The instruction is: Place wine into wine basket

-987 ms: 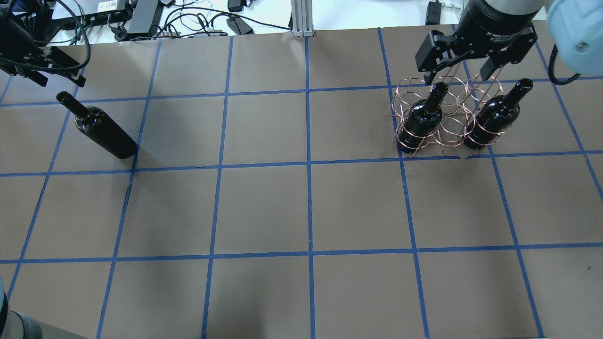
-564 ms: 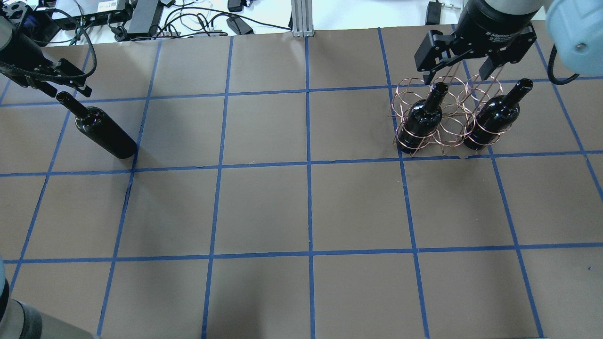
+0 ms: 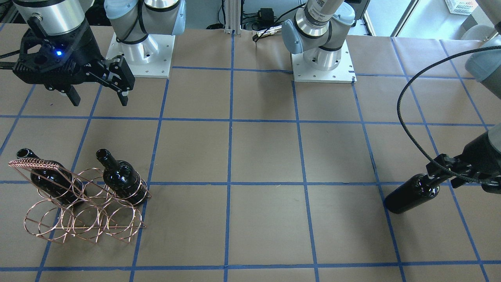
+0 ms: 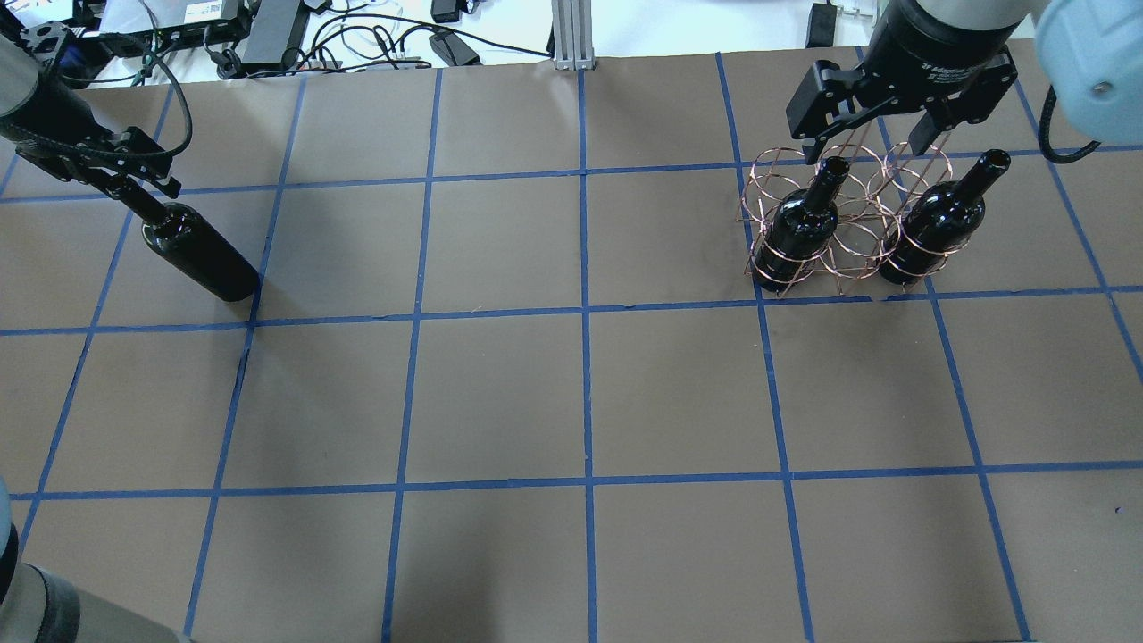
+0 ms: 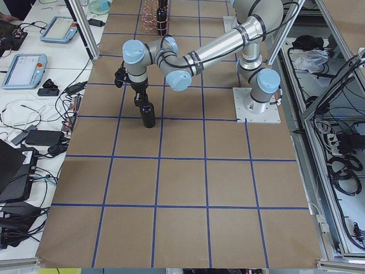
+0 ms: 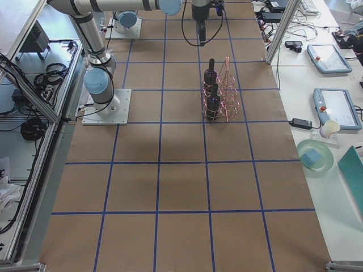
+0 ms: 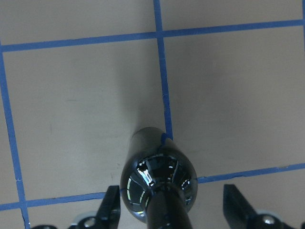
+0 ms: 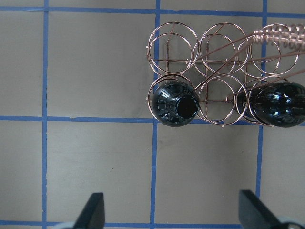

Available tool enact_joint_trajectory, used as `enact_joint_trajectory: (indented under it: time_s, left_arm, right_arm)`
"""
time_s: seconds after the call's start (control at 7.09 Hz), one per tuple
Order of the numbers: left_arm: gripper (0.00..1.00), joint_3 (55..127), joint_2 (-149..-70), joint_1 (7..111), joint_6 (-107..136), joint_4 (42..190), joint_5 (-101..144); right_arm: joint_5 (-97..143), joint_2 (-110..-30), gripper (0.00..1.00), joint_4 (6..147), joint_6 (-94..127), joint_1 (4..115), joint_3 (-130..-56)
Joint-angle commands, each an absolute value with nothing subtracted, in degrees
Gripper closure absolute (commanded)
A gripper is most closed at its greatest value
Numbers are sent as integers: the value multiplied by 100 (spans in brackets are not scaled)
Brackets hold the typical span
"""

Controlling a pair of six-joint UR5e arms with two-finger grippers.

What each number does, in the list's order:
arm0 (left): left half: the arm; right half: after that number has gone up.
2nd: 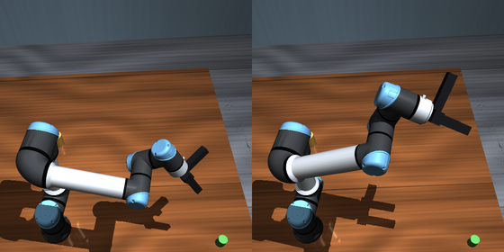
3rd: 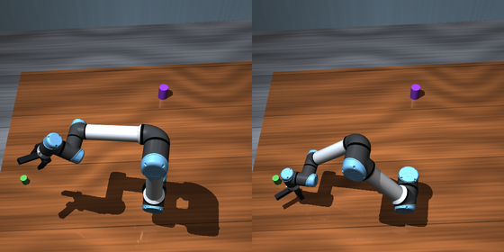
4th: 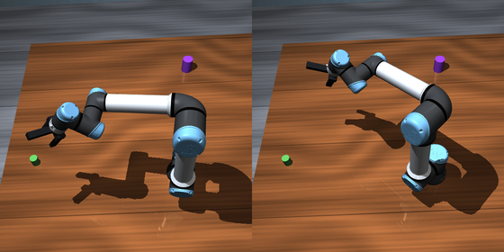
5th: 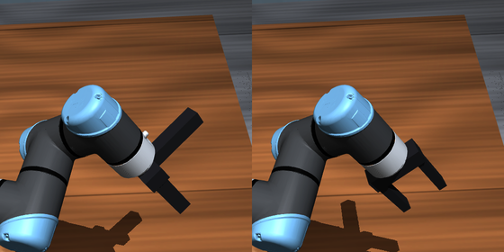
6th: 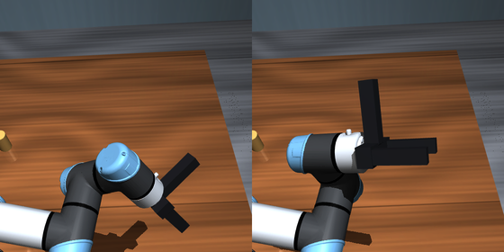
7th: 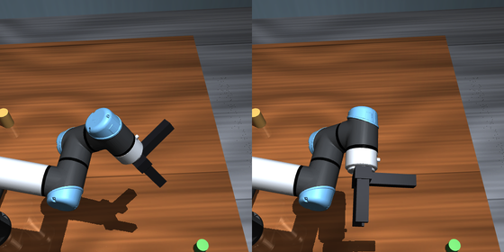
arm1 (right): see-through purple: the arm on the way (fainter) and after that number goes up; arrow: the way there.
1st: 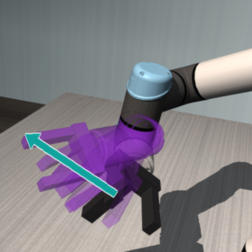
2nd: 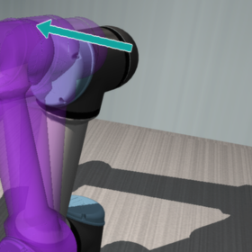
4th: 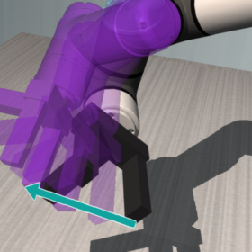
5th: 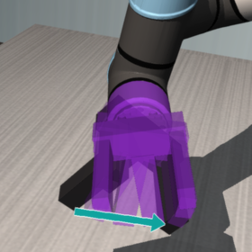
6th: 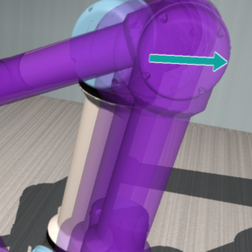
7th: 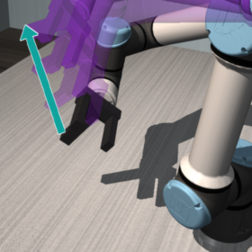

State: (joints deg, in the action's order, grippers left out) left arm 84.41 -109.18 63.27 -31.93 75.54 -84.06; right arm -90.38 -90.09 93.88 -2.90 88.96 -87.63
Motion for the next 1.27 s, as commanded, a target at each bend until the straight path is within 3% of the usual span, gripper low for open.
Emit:
enact_joint_trajectory:
  time_s: [0.0,0.42,0.71,0.85,1.13]
  left_arm:
    - [37,8446,-10925,6328,-3217,7567,-8411]
    - [44,8446,-10916,6328,-3226,7655,-8710]
    - [58,8446,-10907,6328,-3208,7787,-8701]
    - [58,8438,-10907,6354,-3191,7778,-8701]
    - [100,8429,-10890,6390,-3173,7778,-8631]
  right_arm:
    - [-9035,-9009,0,9387,-290,8895,-8771]
    - [-9035,-9009,0,9404,-290,8895,-8771]
    - [-9035,-9009,0,9404,-290,8895,-8771]
    - [-9035,-9009,0,9413,-290,8895,-8771]
    - [-9044,-9009,0,9387,-290,8895,-8771]
